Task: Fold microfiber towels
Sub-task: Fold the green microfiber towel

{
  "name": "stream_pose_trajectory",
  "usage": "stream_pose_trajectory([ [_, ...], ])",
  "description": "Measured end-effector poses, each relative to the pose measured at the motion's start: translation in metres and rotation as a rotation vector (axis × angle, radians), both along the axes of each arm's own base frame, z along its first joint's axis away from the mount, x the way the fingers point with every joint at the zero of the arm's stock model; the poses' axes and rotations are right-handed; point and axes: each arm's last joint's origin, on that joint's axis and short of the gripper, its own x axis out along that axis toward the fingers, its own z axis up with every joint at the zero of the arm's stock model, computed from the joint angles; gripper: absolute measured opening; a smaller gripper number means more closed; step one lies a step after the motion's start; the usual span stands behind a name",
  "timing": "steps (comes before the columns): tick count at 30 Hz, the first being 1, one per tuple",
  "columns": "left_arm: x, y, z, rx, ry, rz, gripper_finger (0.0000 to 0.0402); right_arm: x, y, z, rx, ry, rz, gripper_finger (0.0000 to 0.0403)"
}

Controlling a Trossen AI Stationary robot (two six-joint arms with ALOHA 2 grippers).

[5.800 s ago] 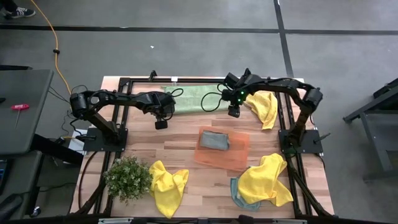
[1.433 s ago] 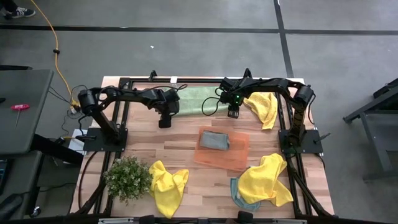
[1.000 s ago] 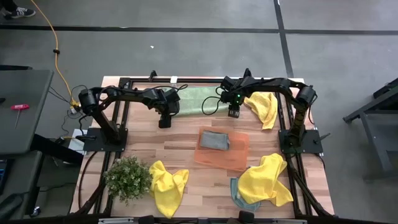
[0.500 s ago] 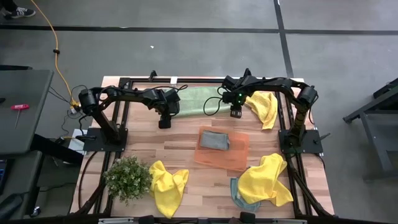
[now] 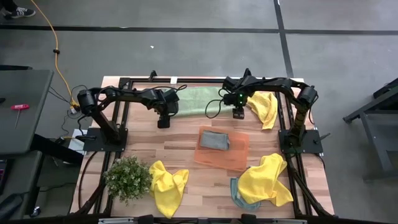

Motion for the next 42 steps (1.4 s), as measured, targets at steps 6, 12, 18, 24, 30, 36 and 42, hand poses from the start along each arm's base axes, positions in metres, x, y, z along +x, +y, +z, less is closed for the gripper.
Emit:
stream_pose_trajectory([
  [6, -0.005, -0.003, 0.011, 0.025, 0.008, 0.005, 0.0225, -0.002, -0.001, 0.002, -0.004, -0.003, 0.021, 0.0234],
  [12, -0.007, -0.009, 0.020, -0.076, -0.067, -0.002, 0.0225, 0.006, -0.004, 0.009, -0.024, -0.120, 0.018, 0.0232],
  [18, -0.011, -0.014, 0.010, -0.074, -0.052, -0.043, 0.0225, 0.011, -0.004, 0.010, -0.028, -0.171, 0.063, 0.0232],
  [24, -0.010, -0.015, 0.005, -0.002, -0.061, -0.009, 0.0225, 0.012, -0.005, 0.010, -0.038, -0.181, 0.072, 0.0232],
  [30, -0.006, -0.017, 0.005, 0.012, -0.080, -0.017, 0.0225, 0.010, -0.003, 0.009, -0.027, -0.163, 0.082, 0.0232],
  [36, -0.006, -0.017, -0.001, -0.007, -0.056, -0.017, 0.0203, 0.005, 0.000, 0.006, -0.006, -0.120, 0.155, 0.0232],
  [42, -0.006, -0.017, -0.002, -0.010, -0.051, -0.016, 0.0180, -0.002, 0.010, -0.013, -0.008, -0.086, 0.173, 0.0232],
])
